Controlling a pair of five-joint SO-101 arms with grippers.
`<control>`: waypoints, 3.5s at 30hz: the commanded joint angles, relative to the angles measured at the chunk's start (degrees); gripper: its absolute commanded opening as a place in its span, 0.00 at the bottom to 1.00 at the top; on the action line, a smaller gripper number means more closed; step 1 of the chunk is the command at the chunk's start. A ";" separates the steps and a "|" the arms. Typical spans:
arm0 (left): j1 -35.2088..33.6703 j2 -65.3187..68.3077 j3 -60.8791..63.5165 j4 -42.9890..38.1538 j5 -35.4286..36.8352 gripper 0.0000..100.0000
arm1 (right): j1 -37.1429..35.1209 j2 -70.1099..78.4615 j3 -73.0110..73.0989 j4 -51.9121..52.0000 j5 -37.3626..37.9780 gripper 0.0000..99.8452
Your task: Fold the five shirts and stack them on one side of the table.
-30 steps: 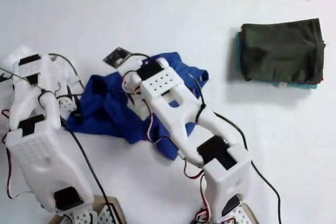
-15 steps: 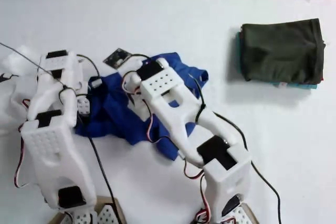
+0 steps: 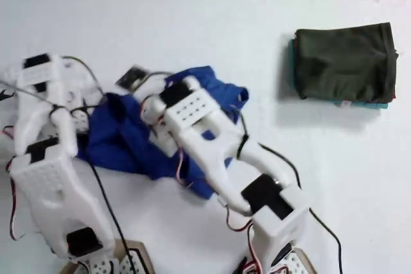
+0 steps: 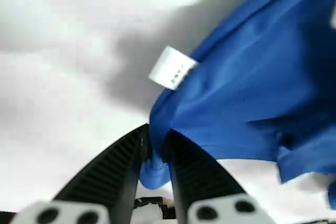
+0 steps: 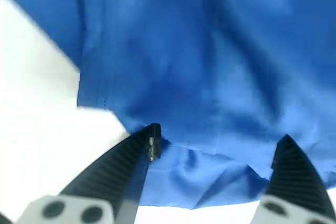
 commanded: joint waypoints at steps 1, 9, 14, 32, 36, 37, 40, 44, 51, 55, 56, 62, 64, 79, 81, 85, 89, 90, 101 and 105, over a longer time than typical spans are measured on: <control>-1.58 -4.75 -1.71 0.79 -0.70 0.03 | -4.97 0.40 1.23 -1.63 2.29 0.34; -1.58 -4.57 -1.45 0.44 -0.35 0.03 | -10.51 4.00 1.49 -1.71 3.16 0.34; -1.67 -4.66 -1.80 0.44 -0.26 0.03 | -14.11 4.53 1.76 -1.89 2.99 0.34; -1.67 -4.75 -1.45 0.88 -0.18 0.03 | 4.44 13.67 -1.14 -11.03 5.10 0.23; -1.67 -4.75 -1.45 0.88 -0.18 0.03 | 10.86 11.82 -5.19 -8.22 5.45 0.19; -1.67 -4.75 -1.45 0.79 -0.18 0.03 | 12.26 11.12 -5.80 -7.96 5.45 0.18; -1.67 -4.75 -1.45 0.70 -0.18 0.03 | 16.22 9.27 -7.30 -7.96 5.54 0.19; -1.67 -4.66 -1.45 0.62 -0.18 0.03 | 20.09 8.66 -9.41 -7.96 5.54 0.21; -1.67 -4.66 -1.45 0.44 -0.18 0.03 | 19.65 5.49 -13.89 -6.55 5.01 0.22; -1.67 -4.66 -1.45 0.44 -0.18 0.03 | 17.54 1.45 -16.26 -3.82 5.01 0.22; -1.67 -4.66 -1.45 0.44 -0.18 0.03 | 16.84 0.31 -16.62 -2.95 5.01 0.22; -1.67 -4.57 -1.45 0.44 -0.18 0.03 | 11.91 -3.03 -16.35 1.45 5.45 0.22; -1.67 -4.57 -1.45 0.44 -0.18 0.03 | 11.12 -2.07 -16.35 3.74 5.45 0.22; -1.67 -4.57 -1.45 0.44 -0.26 0.03 | 13.14 12.79 -16.79 9.36 9.67 0.22; -1.67 -4.57 -1.45 0.44 -0.26 0.03 | 14.99 14.64 -16.79 8.57 9.85 0.22; -1.67 -4.57 -1.45 0.44 -0.26 0.03 | 17.19 17.45 -16.79 7.34 9.93 0.22; -1.67 -4.57 -1.45 0.44 -0.26 0.03 | 17.45 19.03 -16.79 4.53 9.93 0.22; -1.67 -4.57 -1.45 0.44 -0.26 0.03 | 17.36 19.21 -16.79 3.74 9.93 0.22; -1.67 -4.57 -1.45 0.44 -0.26 0.03 | 17.27 19.38 -16.79 1.45 9.58 0.09; -1.67 -4.57 -1.45 0.44 -0.26 0.03 | 17.45 18.07 -17.05 1.89 9.49 0.06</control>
